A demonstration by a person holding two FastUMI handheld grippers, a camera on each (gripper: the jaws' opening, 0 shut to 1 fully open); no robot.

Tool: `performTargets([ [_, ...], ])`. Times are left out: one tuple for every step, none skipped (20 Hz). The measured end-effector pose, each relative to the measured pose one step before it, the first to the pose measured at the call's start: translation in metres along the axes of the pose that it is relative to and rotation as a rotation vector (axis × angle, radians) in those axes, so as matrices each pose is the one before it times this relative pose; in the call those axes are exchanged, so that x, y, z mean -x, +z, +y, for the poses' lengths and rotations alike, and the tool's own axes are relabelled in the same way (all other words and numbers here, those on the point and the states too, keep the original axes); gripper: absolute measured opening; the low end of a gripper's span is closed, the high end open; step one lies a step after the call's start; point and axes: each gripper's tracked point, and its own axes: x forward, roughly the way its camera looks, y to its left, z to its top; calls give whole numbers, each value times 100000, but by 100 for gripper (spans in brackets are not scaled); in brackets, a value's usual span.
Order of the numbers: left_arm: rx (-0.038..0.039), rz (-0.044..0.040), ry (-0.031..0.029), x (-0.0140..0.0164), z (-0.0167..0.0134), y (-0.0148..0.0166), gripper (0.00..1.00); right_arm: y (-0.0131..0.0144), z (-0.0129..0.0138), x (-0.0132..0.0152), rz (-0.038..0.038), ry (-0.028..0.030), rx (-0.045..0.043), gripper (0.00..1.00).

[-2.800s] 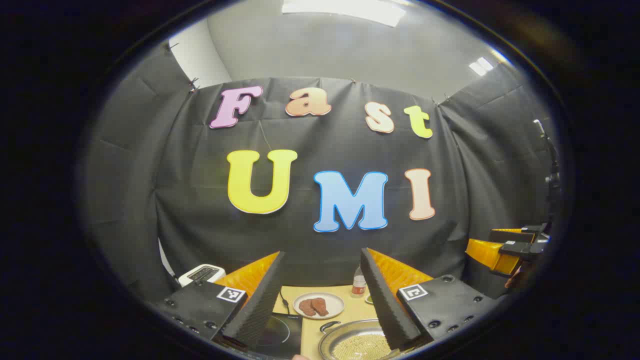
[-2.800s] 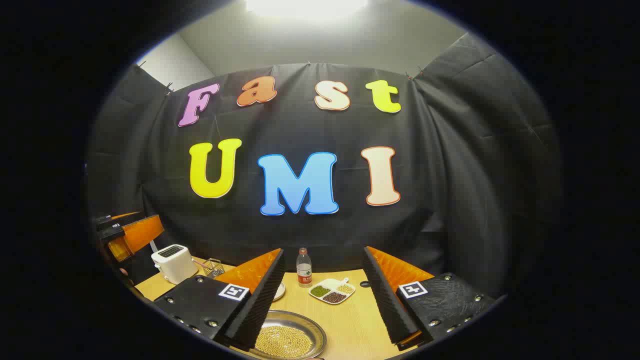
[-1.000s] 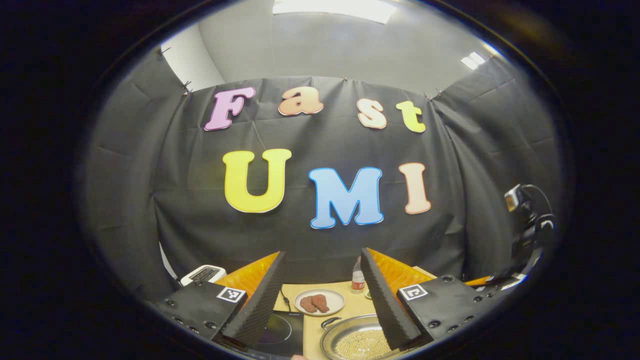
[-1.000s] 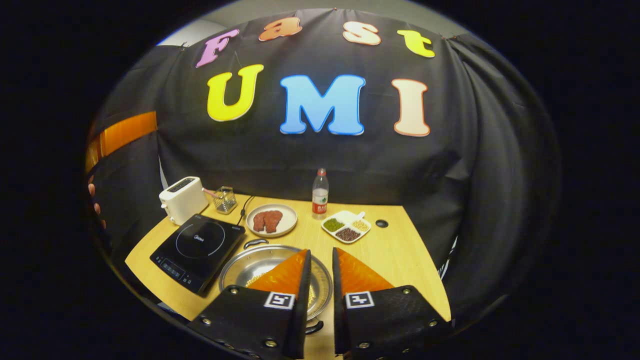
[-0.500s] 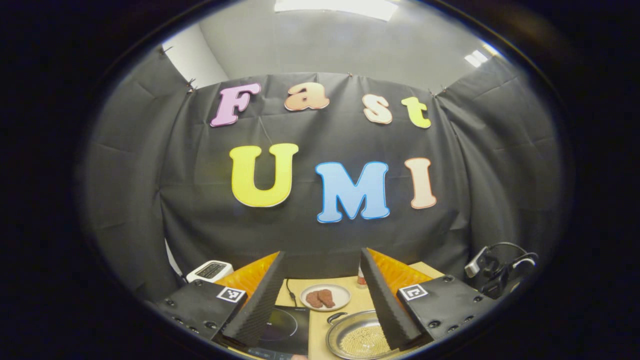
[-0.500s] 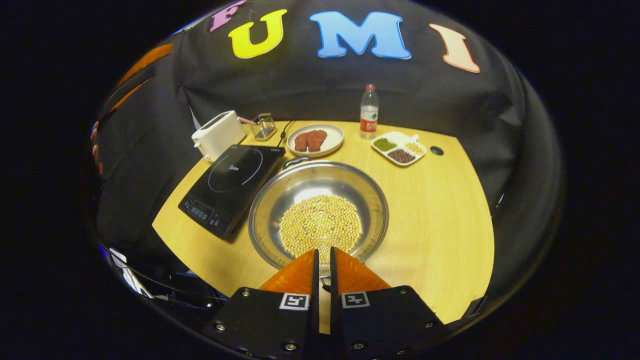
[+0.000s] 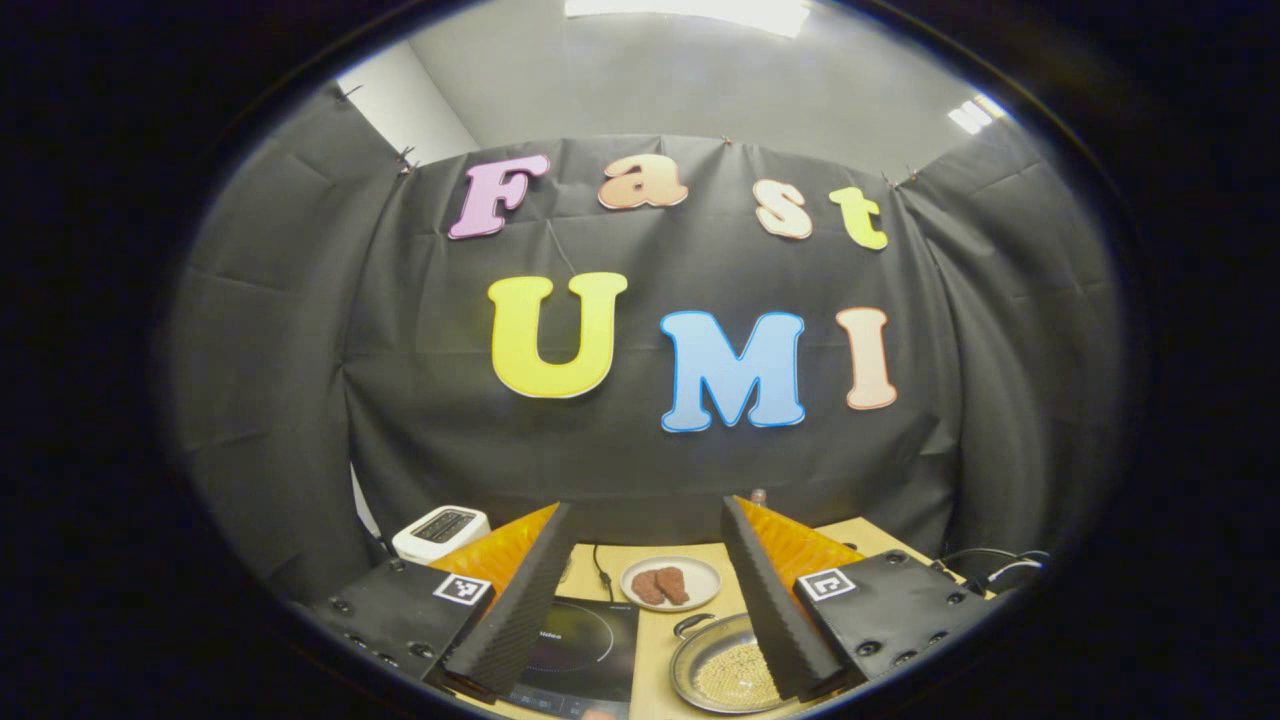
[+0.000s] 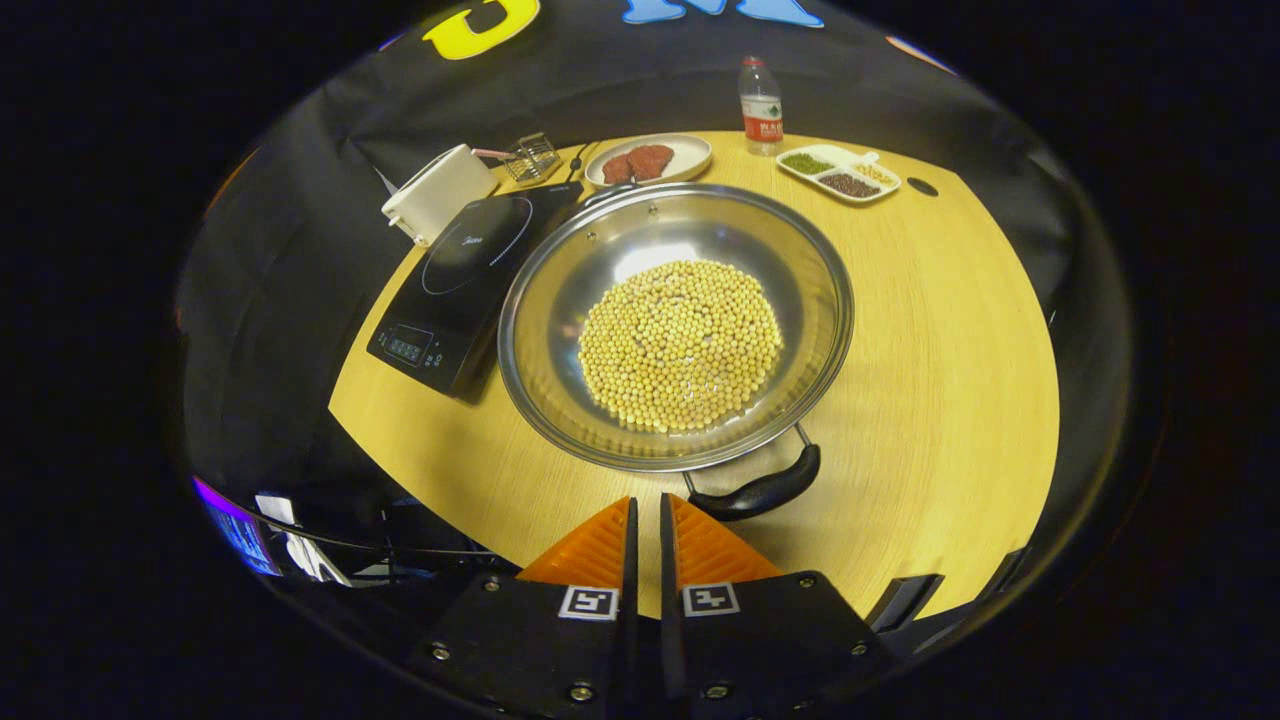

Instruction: First push the handle of the pot to place it horizontally, then grasp the pot with both hands and set it on the induction cooktop.

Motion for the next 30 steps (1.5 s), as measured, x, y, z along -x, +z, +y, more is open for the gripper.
performTargets([
  [-129,268,677,79,243,27,93,-61,188,-635,1003,669,-1787,9],
  [-38,285,485,30,193,-172,93,38,-17,-614,897,248,-1165,9],
  [22,266,591,53,273,-41,93,35,-70,-483,1138,351,-774,10],
  [-12,199,630,55,199,-138,93,-274,-23,-367,1048,323,-712,9],
  [-34,233,582,10,243,16,96,-143,28,-355,613,177,-697,9],
  [-53,269,429,18,240,-131,93,47,-273,-363,349,-768,-512,10],
  [-155,146,582,32,179,0,96,24,-486,-405,98,-1431,-527,9],
  [-160,129,437,110,177,-28,93,100,-154,-262,20,595,-1077,9],
  [-160,182,388,-26,111,-34,93,198,111,52,87,890,-1743,9],
  [-73,240,289,-47,82,-187,93,33,34,-291,-68,313,-1561,7],
  [-17,228,142,-75,-14,51,93,31,-265,-103,-298,-474,-542,7],
  [57,373,112,-89,38,-121,93,213,-429,-12,-439,-1206,-97,7],
  [101,300,-47,-53,-64,-139,94,222,-467,40,-605,-1416,-9,7],
  [-20,99,-168,-38,-156,-11,95,322,-546,24,-666,-1385,-245,7],
  [-189,137,-236,-135,-222,-70,96,152,-631,26,24,-1453,-319,7],
  [-235,240,-253,-152,-118,-54,97,43,-553,75,-316,-1319,-290,7],
  [-145,427,-321,-75,-144,-113,98,202,-582,88,-162,-1384,-402,7],
  [5,449,-385,-184,-246,-178,99,102,-500,-102,-171,-1283,-598,7],
  [99,404,-427,-71,-178,-170,99,194,-575,-8,-267,-1202,-473,7],
  [72,559,-427,-10,-231,-256,97,148,-565,-21,-318,-1211,-299,7],
  [75,971,-480,-118,-283,-282,95,238,-539,10,-372,-1156,-27,7],
  [49,874,-652,-99,-281,-232,93,106,-554,55,-578,-1341,-80,7],
  [-269,505,-645,-102,-363,-97,94,305,-676,1,-525,-1362,-345,7],
  [-646,145,-375,-73,-237,-42,96,170,-629,-20,-336,-1395,-527,7],
  [-616,7,-283,19,-203,49,99,360,-857,-40,-424,-1911,-812,7],
  [-242,-40,-466,-22,-329,43,99,300,-764,2,-374,-1451,-746,7],
  [-52,-13,-380,-15,-330,159,99,490,-709,33,-378,-788,-1424,7],
  [-169,104,-222,-12,-149,11,96,265,-418,-137,-316,-175,-1224,7],
  [-285,120,-117,-103,-253,116,93,393,-420,-36,-166,73,-1012,7],
  [-250,93,-121,107,-170,-56,93,357,-372,1,-256,-554,-136,7],
])
